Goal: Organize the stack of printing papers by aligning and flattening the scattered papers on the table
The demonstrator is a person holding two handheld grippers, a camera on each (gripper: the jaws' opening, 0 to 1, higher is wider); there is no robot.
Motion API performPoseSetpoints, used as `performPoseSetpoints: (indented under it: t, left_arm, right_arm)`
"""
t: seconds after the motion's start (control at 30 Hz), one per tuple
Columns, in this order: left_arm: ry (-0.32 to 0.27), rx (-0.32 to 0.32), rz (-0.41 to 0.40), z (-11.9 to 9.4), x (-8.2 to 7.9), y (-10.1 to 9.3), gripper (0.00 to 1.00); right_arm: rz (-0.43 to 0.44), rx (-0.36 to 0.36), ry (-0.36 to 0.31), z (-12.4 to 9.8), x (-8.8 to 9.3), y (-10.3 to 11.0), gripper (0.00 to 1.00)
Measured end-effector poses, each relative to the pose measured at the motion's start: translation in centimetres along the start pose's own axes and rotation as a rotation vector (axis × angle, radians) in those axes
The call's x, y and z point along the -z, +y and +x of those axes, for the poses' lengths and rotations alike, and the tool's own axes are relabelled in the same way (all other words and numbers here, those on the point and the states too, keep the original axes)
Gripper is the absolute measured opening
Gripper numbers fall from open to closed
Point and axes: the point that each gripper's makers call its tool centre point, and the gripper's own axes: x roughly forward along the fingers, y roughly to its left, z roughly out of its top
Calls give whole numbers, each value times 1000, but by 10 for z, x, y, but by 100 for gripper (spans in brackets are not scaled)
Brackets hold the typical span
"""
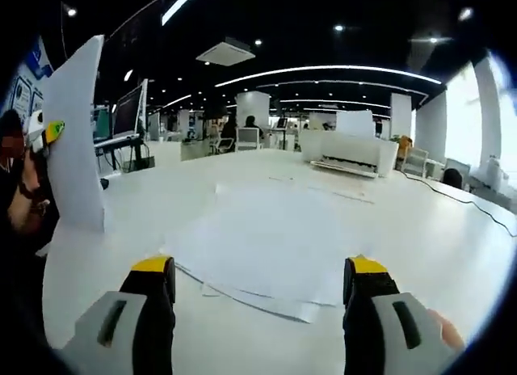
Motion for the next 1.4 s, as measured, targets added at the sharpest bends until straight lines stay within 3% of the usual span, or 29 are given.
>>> performPoseSetpoints:
  t: [0.2,0.4,0.63,0.83,1.0,1.2,1.4]
  left_arm:
    - [1,2,-2,1,1,0,6]
    - [-1,1,-7,0,3,0,6]
    - [-8,5,-12,1,3,-2,6]
    - [-9,7,-12,1,3,-3,6]
    - [-10,10,-16,1,3,-4,6]
    - [-9,8,-15,0,3,-3,6]
    - [-9,10,-15,1,3,-4,6]
  right_arm:
    - [45,96,12,11,5,-18,79]
    - [53,145,58,17,21,-25,79]
    - [54,168,117,21,36,-24,75]
    - [85,176,106,21,37,-23,72]
    - [80,159,102,24,34,-21,60]
    - [55,143,89,23,32,-14,53]
    - [-75,155,61,24,24,-13,52]
